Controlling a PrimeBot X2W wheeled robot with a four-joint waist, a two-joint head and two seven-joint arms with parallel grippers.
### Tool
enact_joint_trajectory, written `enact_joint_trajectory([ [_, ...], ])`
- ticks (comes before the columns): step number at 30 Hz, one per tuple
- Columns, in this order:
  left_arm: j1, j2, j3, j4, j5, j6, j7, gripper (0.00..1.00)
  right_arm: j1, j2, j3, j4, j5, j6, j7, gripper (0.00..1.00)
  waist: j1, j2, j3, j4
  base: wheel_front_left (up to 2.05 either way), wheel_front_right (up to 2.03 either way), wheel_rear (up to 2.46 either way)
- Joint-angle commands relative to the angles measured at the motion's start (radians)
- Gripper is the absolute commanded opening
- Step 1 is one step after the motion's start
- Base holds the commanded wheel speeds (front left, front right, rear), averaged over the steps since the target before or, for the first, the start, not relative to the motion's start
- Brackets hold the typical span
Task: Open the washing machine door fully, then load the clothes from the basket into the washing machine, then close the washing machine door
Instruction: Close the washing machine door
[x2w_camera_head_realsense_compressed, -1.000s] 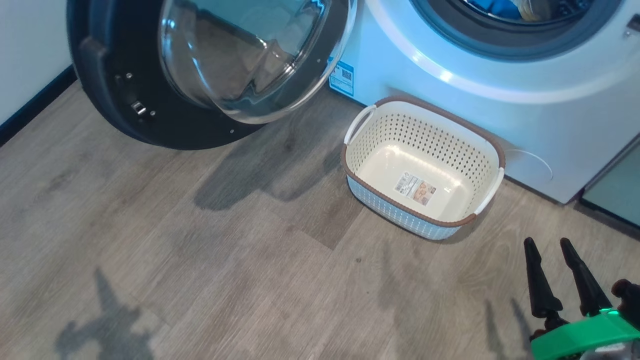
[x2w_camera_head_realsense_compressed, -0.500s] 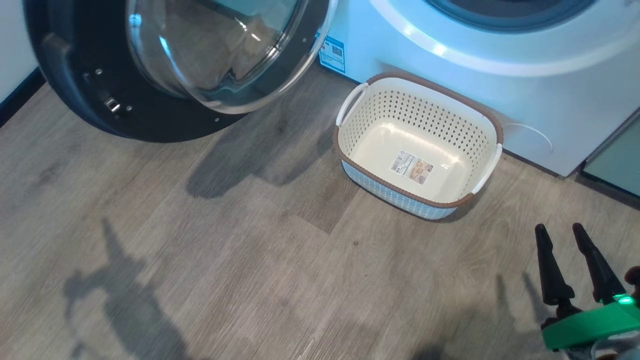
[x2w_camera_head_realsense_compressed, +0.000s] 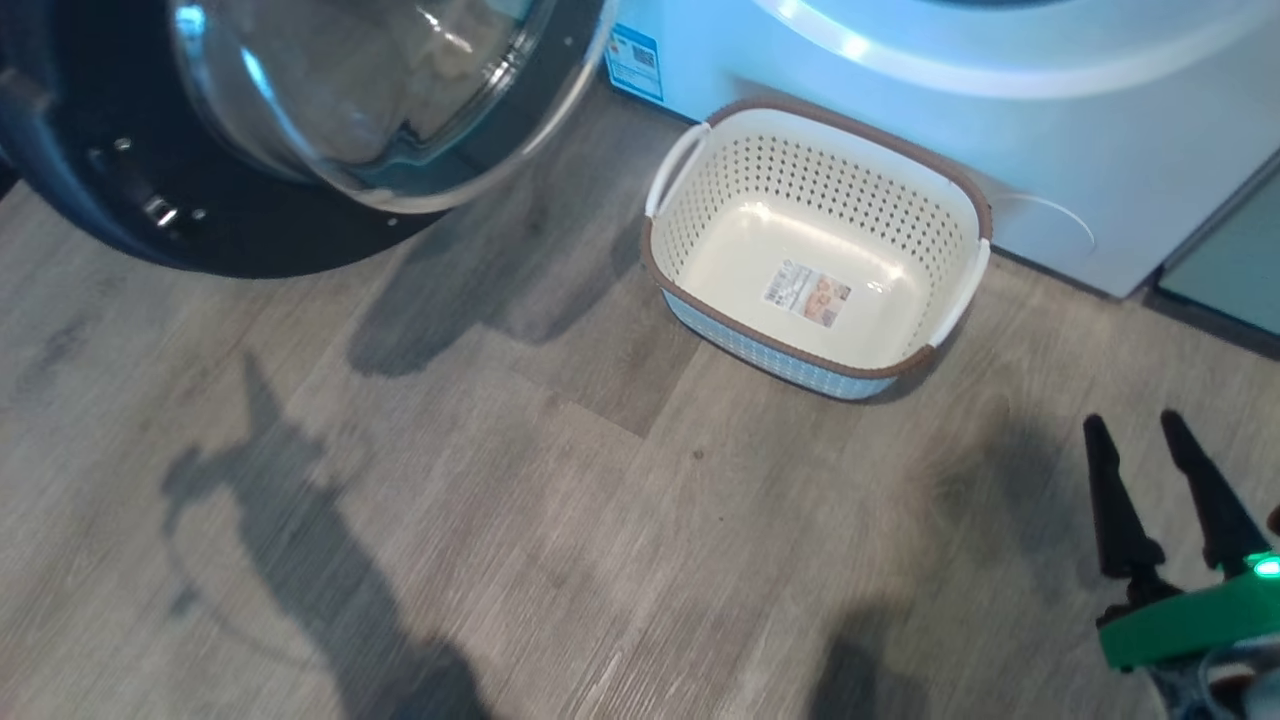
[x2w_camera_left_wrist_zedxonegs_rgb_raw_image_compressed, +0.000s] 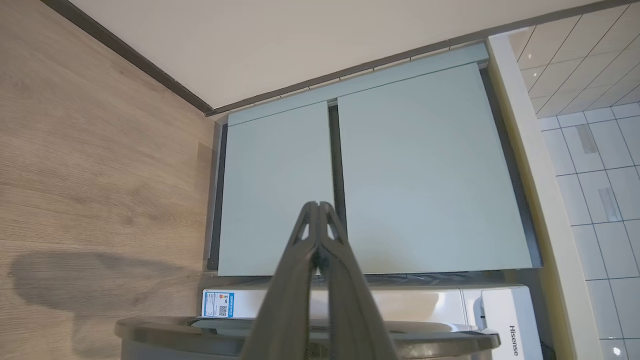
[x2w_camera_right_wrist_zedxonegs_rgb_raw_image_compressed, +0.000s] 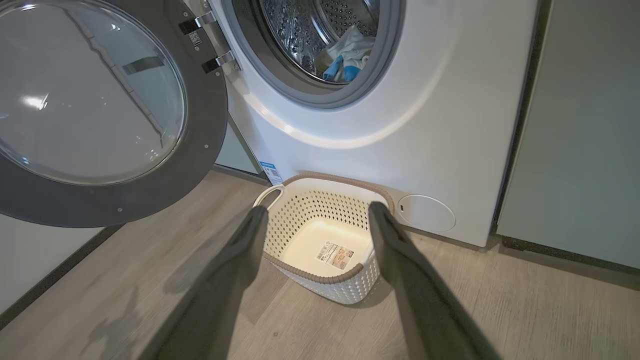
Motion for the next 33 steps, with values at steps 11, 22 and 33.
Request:
enact_joint_trajectory([
  [11, -0.104, 0.062, -0.037, -0.003, 0.048, -0.017, 0.007, 0.00, -0.054, -0.023, 0.017, -0.041, -0.006, 0.000, -0.010, 1.00, 0.0000, 0.0000, 0.056, -0.067, 0.00, 0.00, 0.00],
  [22, -0.174, 0.056, -0.093, 0.038, 0.090, -0.025, 0.043, 0.00, -0.061, -0.004, 0.011, -0.040, -0.008, 0.000, -0.010, 1.00, 0.0000, 0.0000, 0.068, -0.083, 0.00, 0.00, 0.00],
  [33, -0.203, 0.038, -0.135, 0.061, 0.106, -0.035, 0.119, 0.00, -0.068, -0.004, 0.009, -0.037, -0.008, 0.000, -0.010, 1.00, 0.0000, 0.0000, 0.074, -0.086, 0.00, 0.00, 0.00],
])
